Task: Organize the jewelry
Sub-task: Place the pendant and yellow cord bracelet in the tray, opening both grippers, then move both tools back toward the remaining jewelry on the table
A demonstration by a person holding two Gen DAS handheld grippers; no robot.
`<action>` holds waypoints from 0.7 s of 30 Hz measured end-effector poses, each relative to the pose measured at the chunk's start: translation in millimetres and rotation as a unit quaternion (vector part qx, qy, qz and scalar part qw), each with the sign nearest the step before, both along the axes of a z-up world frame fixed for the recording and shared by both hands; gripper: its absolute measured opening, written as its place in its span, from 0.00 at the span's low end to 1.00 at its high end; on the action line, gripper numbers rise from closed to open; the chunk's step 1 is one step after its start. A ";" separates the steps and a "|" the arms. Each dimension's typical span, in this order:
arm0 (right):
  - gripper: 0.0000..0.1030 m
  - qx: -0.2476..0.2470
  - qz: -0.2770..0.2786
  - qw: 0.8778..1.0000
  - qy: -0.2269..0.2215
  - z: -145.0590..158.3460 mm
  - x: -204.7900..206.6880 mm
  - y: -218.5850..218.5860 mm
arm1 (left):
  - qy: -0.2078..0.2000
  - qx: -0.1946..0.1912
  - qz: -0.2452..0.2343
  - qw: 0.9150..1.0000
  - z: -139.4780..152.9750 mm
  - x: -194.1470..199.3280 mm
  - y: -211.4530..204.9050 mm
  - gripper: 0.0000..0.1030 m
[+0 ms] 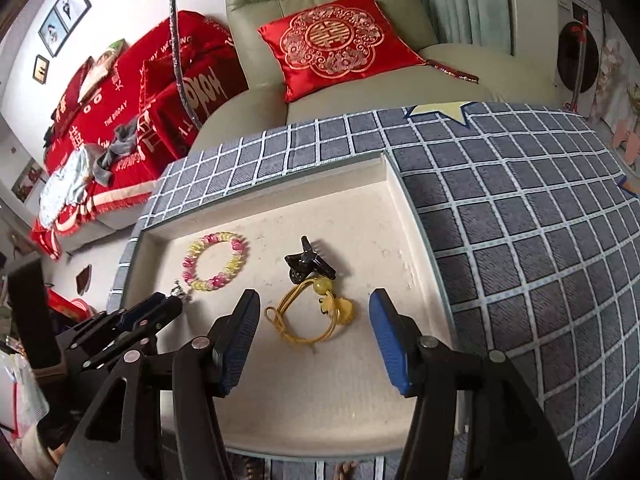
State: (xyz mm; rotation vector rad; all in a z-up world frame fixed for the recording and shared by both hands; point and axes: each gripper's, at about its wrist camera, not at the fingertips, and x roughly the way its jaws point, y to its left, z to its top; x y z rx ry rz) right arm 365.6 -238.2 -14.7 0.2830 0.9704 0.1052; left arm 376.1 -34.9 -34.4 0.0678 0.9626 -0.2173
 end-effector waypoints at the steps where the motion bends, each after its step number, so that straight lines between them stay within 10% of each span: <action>1: 0.59 0.001 -0.001 1.000 0.000 2.1 -2.4 -0.9 | -0.003 -0.005 -0.001 1.000 2.4 -1.0 0.3 0.33; 4: 0.59 0.004 -0.003 1.000 0.000 6.9 -8.9 -4.3 | -0.013 -0.006 -0.001 1.000 9.5 -3.1 -0.3 0.39; 6: 0.59 0.004 -0.005 1.000 -0.001 9.5 -13.3 -7.1 | -0.026 -0.009 0.004 1.000 15.7 -6.0 0.4 1.00; 21: 0.83 -0.002 0.013 0.999 -0.043 45.1 -83.5 -8.7 | -0.092 -0.024 -0.012 0.995 66.4 -78.8 18.1 1.00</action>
